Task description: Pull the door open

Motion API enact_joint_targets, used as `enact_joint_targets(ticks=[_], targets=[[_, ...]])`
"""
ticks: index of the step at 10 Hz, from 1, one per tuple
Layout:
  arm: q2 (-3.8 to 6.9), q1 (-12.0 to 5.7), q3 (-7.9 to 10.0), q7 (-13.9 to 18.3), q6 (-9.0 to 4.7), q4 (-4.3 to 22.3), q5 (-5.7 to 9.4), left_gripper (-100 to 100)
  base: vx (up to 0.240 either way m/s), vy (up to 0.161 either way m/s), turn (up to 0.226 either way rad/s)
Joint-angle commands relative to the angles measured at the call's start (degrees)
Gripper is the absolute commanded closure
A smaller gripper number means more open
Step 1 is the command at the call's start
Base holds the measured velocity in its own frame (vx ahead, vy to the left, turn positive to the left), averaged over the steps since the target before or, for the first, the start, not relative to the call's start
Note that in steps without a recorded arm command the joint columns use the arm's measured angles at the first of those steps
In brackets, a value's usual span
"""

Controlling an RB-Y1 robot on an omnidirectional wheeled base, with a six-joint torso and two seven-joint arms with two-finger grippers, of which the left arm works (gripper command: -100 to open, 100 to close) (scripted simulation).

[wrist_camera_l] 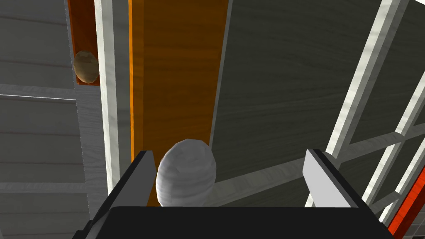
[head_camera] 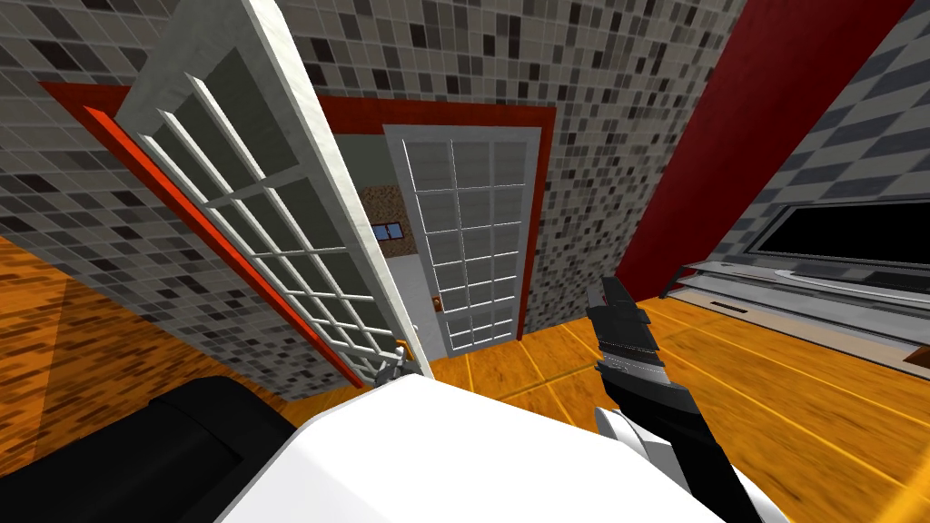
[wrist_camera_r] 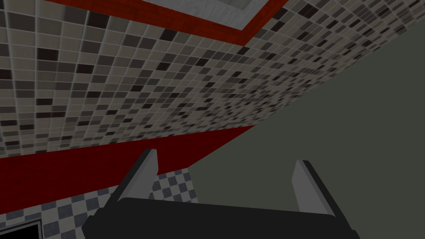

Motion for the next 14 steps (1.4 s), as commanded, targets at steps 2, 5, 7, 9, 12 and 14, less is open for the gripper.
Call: enact_joint_targets(ticks=[2, 5, 7, 9, 12, 14], targets=[[0.67, 1.39, 1.09, 0.8, 1.06, 1.6, 0.58, 100, -0.032, -0.007, 0.005], [0.67, 1.39, 1.09, 0.8, 1.06, 1.6, 0.58, 100, -0.015, -0.009, 0.005], [0.67, 1.39, 1.09, 0.8, 1.06, 1.6, 0.58, 100, 0.004, 0.007, 0.003], [1.00, 2.02, 1.28, 3.3, 1.05, 2.2, 1.03, 100, -0.028, -0.011, -0.006], [1.11, 2.16, 1.31, 4.3, 1.03, 2.4, 1.19, 100, -0.054, -0.006, 0.003], [1.11, 2.16, 1.31, 4.3, 0.79, 2.4, 1.19, 100, -0.032, -0.001, 0.014]])
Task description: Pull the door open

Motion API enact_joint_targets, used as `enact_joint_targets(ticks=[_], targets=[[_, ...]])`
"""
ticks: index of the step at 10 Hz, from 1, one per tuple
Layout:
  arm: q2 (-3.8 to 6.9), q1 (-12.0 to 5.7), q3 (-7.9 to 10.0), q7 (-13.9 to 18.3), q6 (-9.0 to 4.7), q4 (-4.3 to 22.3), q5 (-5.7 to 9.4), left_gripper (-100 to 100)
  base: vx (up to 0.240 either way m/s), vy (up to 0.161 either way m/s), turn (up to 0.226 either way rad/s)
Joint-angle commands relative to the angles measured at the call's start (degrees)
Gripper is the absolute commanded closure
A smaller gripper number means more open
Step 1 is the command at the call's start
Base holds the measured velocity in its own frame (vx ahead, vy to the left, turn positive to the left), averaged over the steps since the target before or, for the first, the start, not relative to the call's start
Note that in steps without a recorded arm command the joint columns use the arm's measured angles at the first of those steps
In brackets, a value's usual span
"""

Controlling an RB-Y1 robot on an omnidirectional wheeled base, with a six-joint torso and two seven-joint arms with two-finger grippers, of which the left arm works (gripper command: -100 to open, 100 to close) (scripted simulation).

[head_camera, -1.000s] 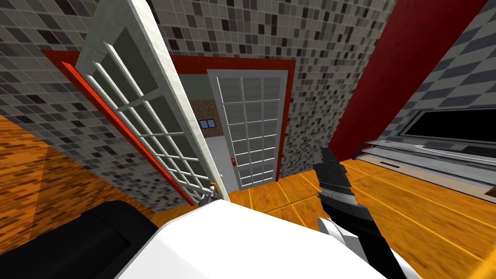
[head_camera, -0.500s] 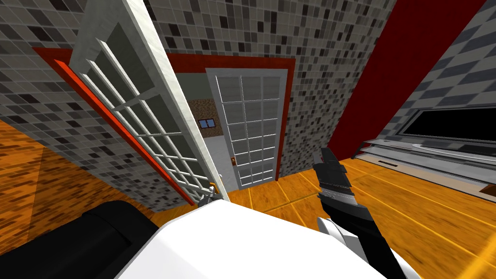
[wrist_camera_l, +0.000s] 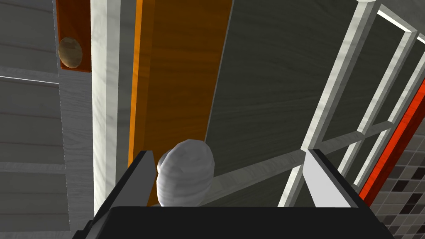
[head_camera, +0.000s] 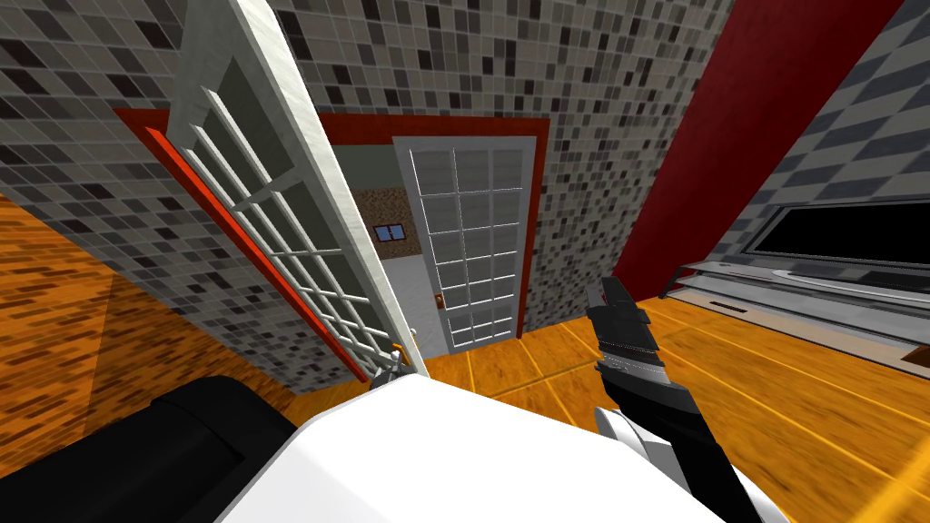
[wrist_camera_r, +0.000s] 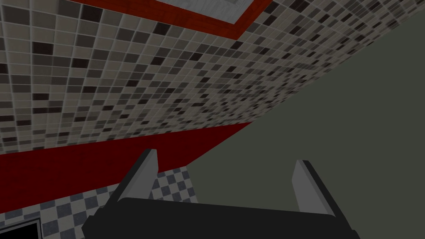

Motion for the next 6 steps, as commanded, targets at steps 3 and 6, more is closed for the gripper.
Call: enact_joint_targets(ticks=[3, 6], targets=[[0.54, 1.37, 0.89, 1.0, 2.61, 0.2, 0.57, 100, -0.004, -0.003, -0.003], [0.54, 1.37, 0.89, 1.0, 2.61, 0.2, 0.57, 100, -0.017, -0.003, -0.003]])
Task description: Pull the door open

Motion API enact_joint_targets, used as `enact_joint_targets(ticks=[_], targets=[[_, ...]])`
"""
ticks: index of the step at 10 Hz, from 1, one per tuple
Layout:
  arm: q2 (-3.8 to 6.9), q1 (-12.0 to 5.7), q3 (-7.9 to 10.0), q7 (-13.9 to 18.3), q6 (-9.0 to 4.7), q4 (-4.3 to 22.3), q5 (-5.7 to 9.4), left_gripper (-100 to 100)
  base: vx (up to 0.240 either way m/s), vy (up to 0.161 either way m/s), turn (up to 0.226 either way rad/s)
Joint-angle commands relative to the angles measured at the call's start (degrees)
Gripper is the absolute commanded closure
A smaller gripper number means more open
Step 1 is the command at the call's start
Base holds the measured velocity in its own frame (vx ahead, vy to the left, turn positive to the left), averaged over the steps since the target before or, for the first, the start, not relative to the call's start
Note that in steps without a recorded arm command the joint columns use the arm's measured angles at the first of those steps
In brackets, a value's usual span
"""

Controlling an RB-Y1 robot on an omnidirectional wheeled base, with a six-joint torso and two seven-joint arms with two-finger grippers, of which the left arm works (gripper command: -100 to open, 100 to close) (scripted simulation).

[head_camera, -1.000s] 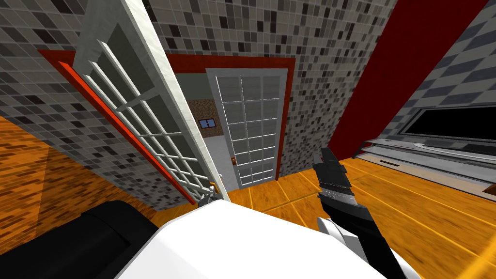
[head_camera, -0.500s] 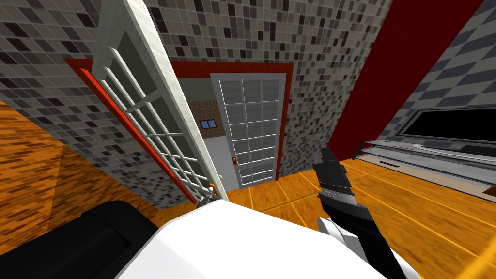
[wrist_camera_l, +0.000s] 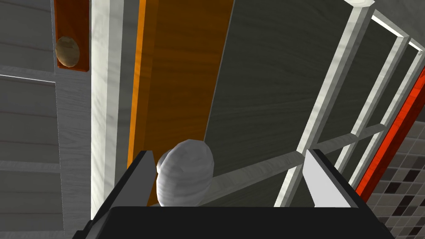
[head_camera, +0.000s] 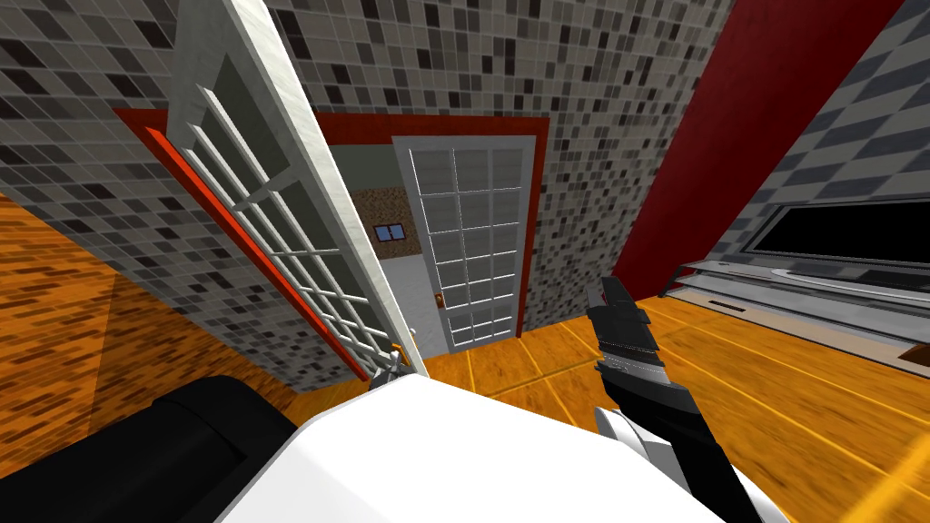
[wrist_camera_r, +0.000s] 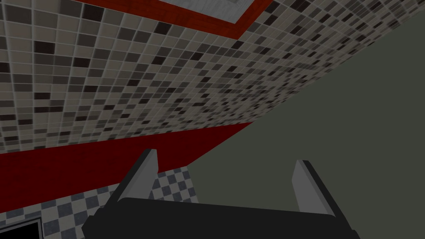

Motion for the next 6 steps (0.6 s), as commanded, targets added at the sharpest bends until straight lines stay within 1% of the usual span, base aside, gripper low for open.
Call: enact_joint_targets(ticks=[1, 6], targets=[[0.64, 0.56, 0.92, -0.1, 1.23, 1.7, 0.40, 100, 0.000, 0.000, 0.000], [0.64, 0.56, 0.92, -0.1, 1.23, 1.7, 0.40, 100, 0.001, 0.002, 0.000]])
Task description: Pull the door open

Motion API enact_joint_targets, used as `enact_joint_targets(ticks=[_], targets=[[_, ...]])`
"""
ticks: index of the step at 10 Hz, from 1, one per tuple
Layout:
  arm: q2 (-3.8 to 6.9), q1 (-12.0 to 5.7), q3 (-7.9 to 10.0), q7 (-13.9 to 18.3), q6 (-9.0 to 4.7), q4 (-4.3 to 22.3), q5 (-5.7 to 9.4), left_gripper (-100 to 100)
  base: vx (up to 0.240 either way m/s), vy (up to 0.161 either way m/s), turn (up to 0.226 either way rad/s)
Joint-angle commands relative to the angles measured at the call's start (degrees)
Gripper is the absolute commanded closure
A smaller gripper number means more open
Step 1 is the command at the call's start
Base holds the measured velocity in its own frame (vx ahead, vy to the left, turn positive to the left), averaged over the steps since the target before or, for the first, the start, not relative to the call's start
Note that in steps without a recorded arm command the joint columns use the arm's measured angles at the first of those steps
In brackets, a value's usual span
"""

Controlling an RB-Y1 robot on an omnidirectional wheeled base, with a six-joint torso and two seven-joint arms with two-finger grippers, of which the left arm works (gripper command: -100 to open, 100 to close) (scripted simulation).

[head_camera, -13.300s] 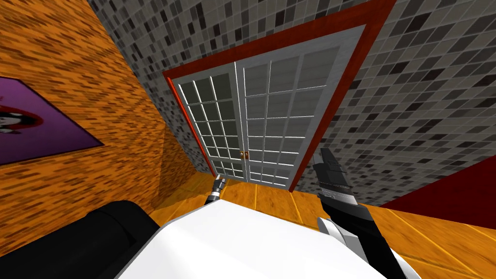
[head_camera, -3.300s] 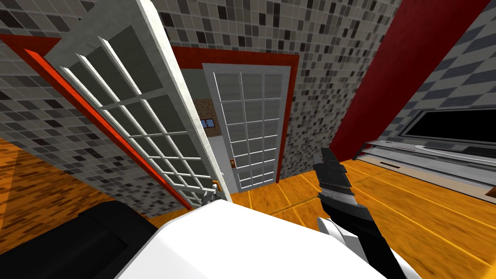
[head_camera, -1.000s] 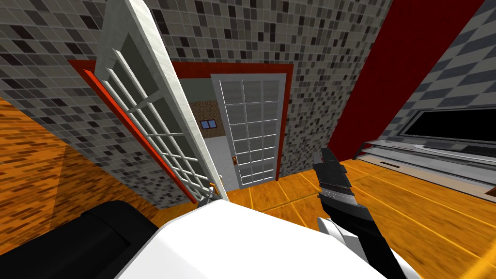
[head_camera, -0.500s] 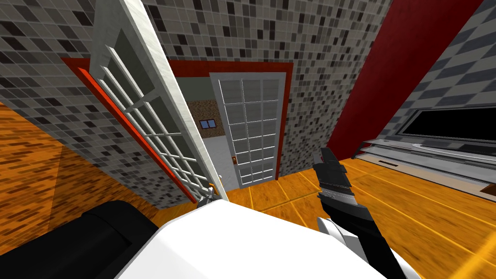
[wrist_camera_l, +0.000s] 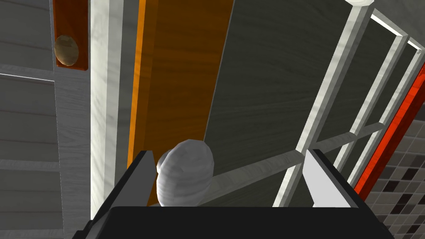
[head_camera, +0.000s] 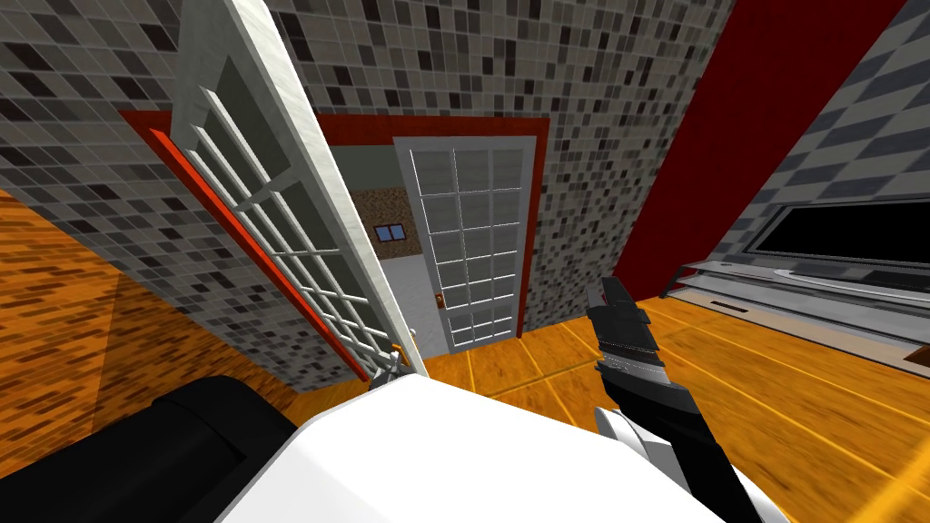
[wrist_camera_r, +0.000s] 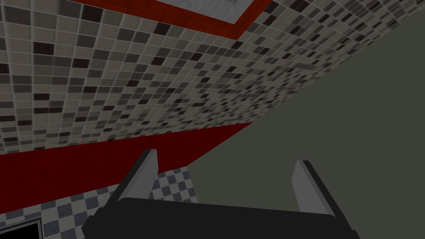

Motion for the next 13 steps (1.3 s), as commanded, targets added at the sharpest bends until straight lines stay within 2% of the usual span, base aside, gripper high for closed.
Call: enact_joint_targets(ticks=[1, 2, 12, 13], targets=[[0.11, -0.05, 0.00, 2.3, -0.04, 0.0, 0.10, 100, -0.026, -0.024, -0.072], [0.14, -0.07, 0.00, 3.1, -0.05, 0.1, 0.14, 100, -0.043, -0.013, -0.094], [0.91, -0.48, 0.03, 18.5, -0.34, 0.3, 0.94, 100, -0.043, 0.023, -0.082], [0.91, -0.48, 0.03, 18.9, -0.34, 0.3, 0.94, 100, -0.026, 0.034, -0.049]])
